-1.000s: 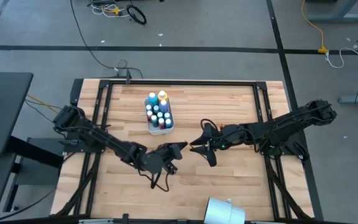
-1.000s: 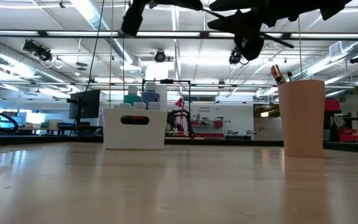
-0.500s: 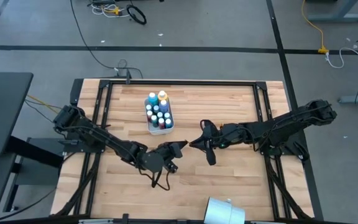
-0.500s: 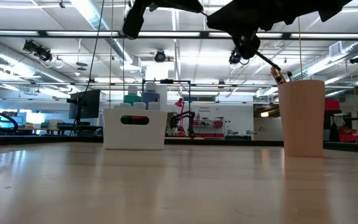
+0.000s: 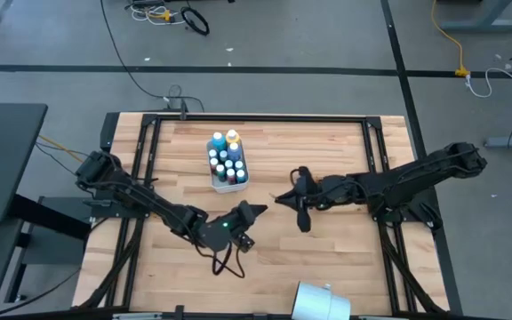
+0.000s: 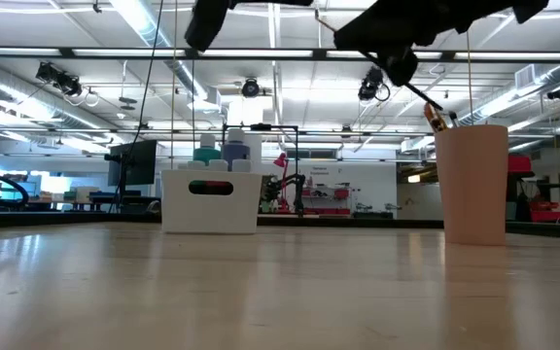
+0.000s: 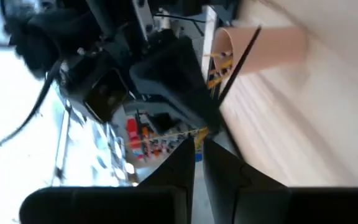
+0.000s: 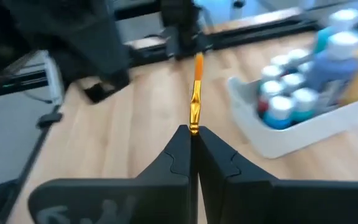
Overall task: Pick & Place Paint Supplies
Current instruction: Put the gold paint brush into the orange cup
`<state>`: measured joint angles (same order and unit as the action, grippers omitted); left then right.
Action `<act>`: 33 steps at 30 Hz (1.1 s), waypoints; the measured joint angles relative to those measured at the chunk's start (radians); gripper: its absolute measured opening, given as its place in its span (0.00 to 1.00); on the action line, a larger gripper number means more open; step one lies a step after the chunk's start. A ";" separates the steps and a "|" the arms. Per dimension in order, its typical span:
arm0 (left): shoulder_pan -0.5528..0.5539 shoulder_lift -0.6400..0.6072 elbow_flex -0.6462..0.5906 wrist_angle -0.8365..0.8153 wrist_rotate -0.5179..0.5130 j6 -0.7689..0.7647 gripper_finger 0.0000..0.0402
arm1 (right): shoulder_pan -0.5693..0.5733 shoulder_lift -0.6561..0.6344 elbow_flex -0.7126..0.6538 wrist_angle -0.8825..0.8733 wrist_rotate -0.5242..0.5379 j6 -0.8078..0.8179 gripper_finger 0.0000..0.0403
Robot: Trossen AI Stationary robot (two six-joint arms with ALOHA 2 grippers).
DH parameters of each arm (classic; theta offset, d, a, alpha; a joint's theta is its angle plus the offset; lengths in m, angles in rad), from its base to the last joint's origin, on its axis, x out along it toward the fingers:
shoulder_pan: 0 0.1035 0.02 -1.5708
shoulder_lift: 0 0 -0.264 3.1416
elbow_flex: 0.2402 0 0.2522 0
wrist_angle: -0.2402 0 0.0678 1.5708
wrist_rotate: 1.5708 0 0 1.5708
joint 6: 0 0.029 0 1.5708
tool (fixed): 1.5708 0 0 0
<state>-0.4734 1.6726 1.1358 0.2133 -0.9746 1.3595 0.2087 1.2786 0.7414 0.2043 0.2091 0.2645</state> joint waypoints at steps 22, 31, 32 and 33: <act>-0.030 -0.211 0.000 -0.228 0.090 -0.841 0.09 | 0.443 -0.240 0.000 -0.497 1.062 0.019 0.02; -0.027 -0.213 0.000 -0.221 0.146 -0.830 0.08 | 0.364 -0.272 -0.105 -0.471 1.124 0.089 0.02; -0.027 -0.213 0.000 -0.221 0.145 -0.829 0.08 | 0.356 -0.282 -0.116 -0.432 1.114 0.067 0.02; -0.026 -0.213 0.000 -0.221 0.143 -0.826 0.08 | 0.349 -0.291 -0.123 -0.387 1.096 0.039 0.02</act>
<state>-0.4995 1.4593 1.1355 -0.0078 -0.8316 0.5340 0.5577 0.9880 0.6183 -0.1828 1.3051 0.3032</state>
